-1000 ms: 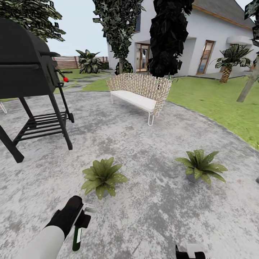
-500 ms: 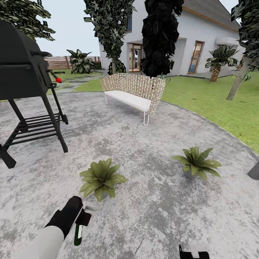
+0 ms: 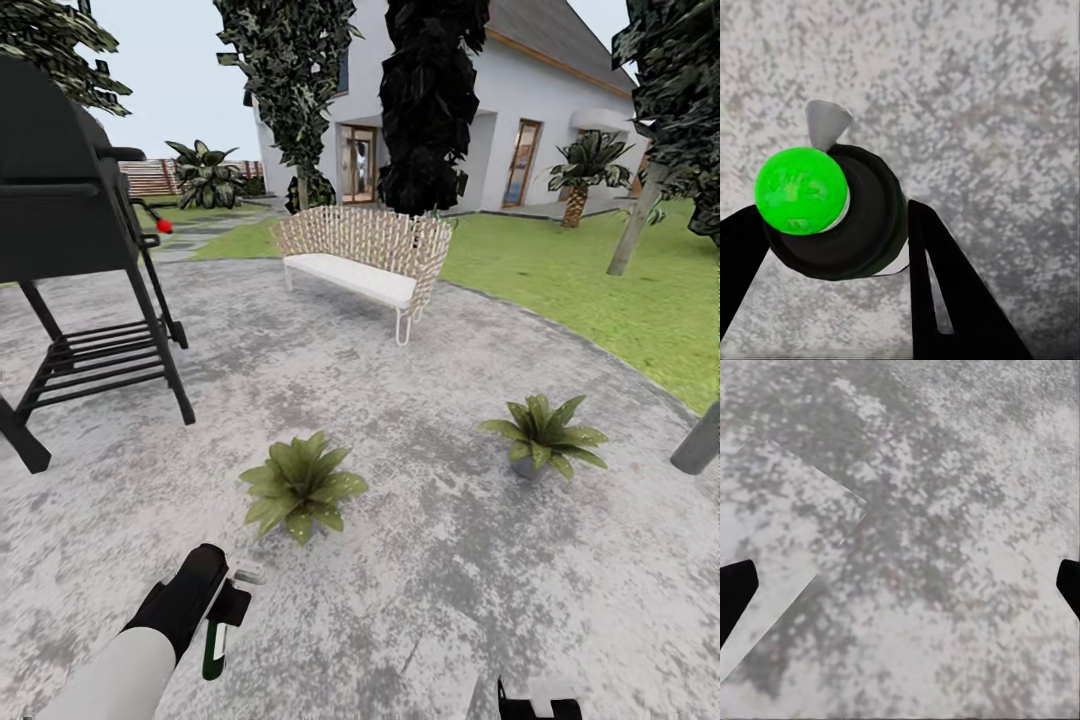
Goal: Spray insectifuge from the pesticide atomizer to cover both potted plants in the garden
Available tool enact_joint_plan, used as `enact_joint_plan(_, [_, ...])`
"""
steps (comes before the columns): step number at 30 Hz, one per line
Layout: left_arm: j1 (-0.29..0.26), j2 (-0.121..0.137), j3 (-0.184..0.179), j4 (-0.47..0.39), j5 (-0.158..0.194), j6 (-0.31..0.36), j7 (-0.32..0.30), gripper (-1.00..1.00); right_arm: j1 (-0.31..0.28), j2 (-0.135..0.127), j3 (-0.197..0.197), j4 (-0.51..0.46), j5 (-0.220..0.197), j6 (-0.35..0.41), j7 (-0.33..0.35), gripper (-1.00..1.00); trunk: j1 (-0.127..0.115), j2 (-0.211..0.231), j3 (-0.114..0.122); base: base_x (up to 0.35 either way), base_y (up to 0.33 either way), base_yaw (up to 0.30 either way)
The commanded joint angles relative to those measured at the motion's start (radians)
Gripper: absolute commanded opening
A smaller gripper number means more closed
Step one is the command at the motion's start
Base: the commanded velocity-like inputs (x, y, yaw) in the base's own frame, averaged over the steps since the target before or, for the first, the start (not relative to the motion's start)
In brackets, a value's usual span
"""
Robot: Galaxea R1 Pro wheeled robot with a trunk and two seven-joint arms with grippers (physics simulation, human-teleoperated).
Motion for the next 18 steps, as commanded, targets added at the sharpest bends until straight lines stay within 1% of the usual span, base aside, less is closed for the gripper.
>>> enact_joint_plan(1, [0.0,0.0,0.003,-0.001,-0.011,0.002,-0.009,-1.0,-0.001,0.0,-0.008,0.001,0.01,-0.003,-0.003,1.0,-0.001,0.0,-0.001,-0.234,0.232,-0.012])
enact_joint_plan(5, [-0.001,0.002,0.006,-0.002,-0.011,0.002,-0.009,-1.0,-0.001,0.001,-0.008,0.001,0.01,-0.003,-0.003,1.0,-0.001,0.0,-0.001,-0.226,0.235,-0.003])
enact_joint_plan(7, [-0.001,0.003,0.007,-0.002,-0.011,0.002,-0.009,-1.0,-0.001,0.004,-0.007,0.001,0.01,-0.003,-0.003,1.0,-0.001,0.0,-0.001,-0.099,0.279,0.0])
enact_joint_plan(11, [0.0,0.004,0.008,-0.003,-0.011,0.0,-0.009,-1.0,-0.001,0.004,-0.006,0.002,0.012,-0.003,-0.003,1.0,-0.001,0.0,-0.001,-0.006,0.302,0.0])
enact_joint_plan(14, [-0.001,0.004,0.008,-0.005,-0.01,-0.002,-0.009,-1.0,-0.001,0.002,-0.007,0.003,0.012,-0.003,-0.003,1.0,-0.001,0.0,0.002,0.032,0.303,-0.177])
enact_joint_plan(18, [-0.001,0.001,0.005,-0.006,-0.007,-0.003,-0.01,-1.0,-0.001,0.002,-0.008,0.003,0.012,-0.003,-0.003,1.0,-0.001,0.0,0.006,0.156,0.291,-0.215])
